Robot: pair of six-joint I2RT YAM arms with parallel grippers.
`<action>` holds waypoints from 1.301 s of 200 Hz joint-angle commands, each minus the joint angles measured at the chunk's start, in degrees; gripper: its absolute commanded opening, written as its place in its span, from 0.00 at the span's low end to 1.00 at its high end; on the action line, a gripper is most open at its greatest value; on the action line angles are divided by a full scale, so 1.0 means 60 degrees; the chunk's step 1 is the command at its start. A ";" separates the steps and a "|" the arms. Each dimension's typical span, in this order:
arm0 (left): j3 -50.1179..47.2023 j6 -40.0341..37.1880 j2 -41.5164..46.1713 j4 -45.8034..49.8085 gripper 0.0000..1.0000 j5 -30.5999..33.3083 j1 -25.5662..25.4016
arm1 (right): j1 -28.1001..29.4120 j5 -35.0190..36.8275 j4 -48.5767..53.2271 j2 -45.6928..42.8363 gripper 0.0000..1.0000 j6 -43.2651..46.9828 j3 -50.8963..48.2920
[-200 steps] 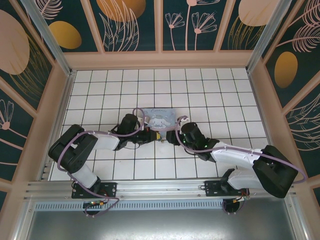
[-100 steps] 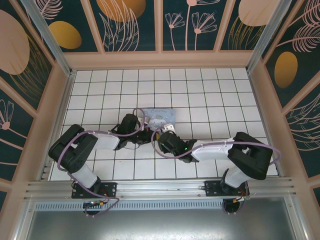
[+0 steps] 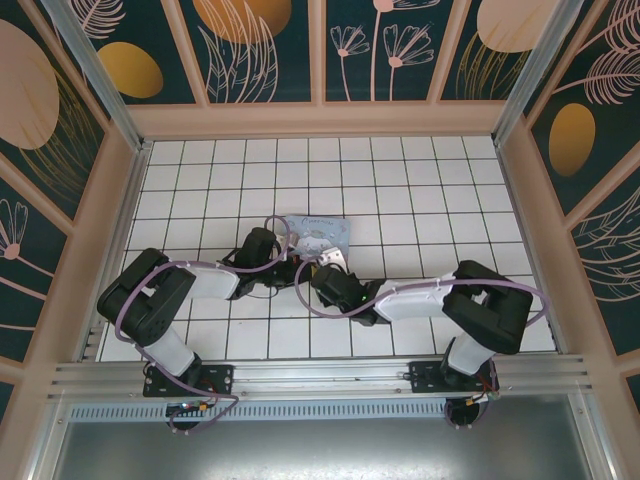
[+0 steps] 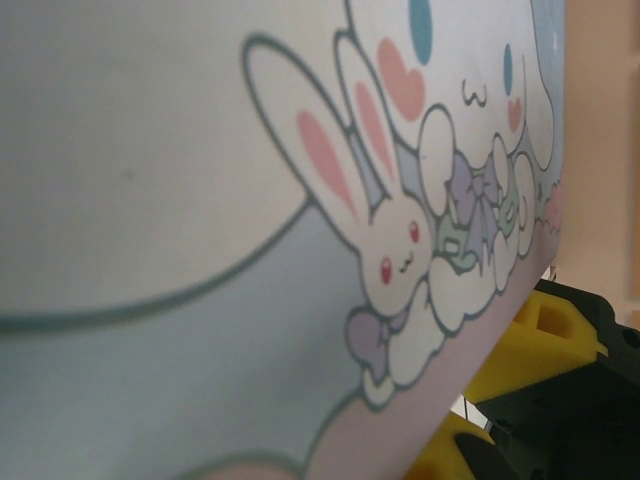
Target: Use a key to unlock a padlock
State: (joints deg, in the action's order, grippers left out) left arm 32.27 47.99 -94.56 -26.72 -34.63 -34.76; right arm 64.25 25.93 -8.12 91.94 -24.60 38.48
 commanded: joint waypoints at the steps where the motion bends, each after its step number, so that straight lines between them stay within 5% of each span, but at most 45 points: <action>1: 0.0250 0.0221 -0.0176 0.0100 0.00 -0.0820 -0.0029 | 0.0366 0.0321 -0.0095 -0.0471 0.44 -0.0383 -0.0398; 134: 0.0276 0.0091 -0.0177 0.0289 0.00 -0.0839 -0.0029 | 0.1137 0.1419 -0.1271 -0.0290 0.43 -0.0477 -0.1324; 260: 0.0260 0.0074 -0.0265 0.0261 0.00 -0.0849 -0.0029 | 0.0259 0.1025 -0.1988 0.0410 0.39 0.0245 -0.0715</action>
State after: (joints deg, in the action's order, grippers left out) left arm 33.30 48.18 -95.00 -26.39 -37.17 -34.76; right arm 67.35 31.83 -17.65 93.73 -24.71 32.62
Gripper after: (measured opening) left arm 0.079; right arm 0.405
